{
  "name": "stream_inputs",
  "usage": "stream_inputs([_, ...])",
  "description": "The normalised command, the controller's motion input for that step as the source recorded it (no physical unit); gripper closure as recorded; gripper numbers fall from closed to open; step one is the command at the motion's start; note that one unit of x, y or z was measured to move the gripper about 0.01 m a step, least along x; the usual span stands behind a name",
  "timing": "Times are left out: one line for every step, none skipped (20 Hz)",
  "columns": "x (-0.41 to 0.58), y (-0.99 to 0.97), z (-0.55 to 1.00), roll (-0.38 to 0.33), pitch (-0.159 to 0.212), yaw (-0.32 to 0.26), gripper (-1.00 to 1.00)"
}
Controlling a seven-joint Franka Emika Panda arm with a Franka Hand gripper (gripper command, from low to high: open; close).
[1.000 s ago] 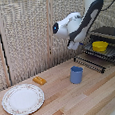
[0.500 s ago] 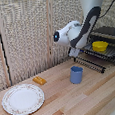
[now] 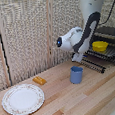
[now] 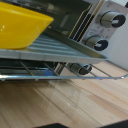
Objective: Please reach out your grabber to the yellow dish. Tenderly grip the yellow dish using your grabber. Set the yellow dish on the baking sheet. Posit your grabber on the rim of the baking sheet carrying the yellow dish. Mindfully slide the baking sheet with the yellow dish into the oven. Let go of your grabber's hold on the baking sheet's edge when it is entirely in the oven.
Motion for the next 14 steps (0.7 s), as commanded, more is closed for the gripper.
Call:
stream_inputs([-0.049,-0.35,0.00,-0.055,0.000,0.027,-1.00])
stream_inputs([-0.060,-0.41,0.00,-0.038,0.000,0.016,-1.00])
stream_inputs([-0.043,-0.45,0.00,-0.024,0.000,0.012,-1.00])
stream_inputs([-0.037,-0.43,0.00,-0.011,0.000,0.017,-1.00])
stream_inputs([-0.020,-0.39,0.00,-0.002,0.000,0.016,-1.00])
stream_inputs([0.000,-0.35,0.00,0.000,0.013,0.015,-1.00])
stream_inputs([0.000,-0.32,0.00,0.000,0.036,0.022,-1.00])
stream_inputs([0.000,-0.29,0.00,0.000,0.055,0.029,-1.00])
stream_inputs([0.000,-0.28,0.00,0.000,0.068,0.034,-1.00])
stream_inputs([0.000,-0.29,0.00,0.000,0.068,0.032,-1.00])
stream_inputs([0.000,-0.29,0.00,0.000,0.074,0.032,-1.00])
stream_inputs([0.000,-0.27,0.00,0.000,0.079,0.034,-1.00])
stream_inputs([0.000,-0.27,0.00,0.019,0.076,0.055,-1.00])
stream_inputs([0.000,-0.25,0.00,0.025,0.068,0.061,1.00])
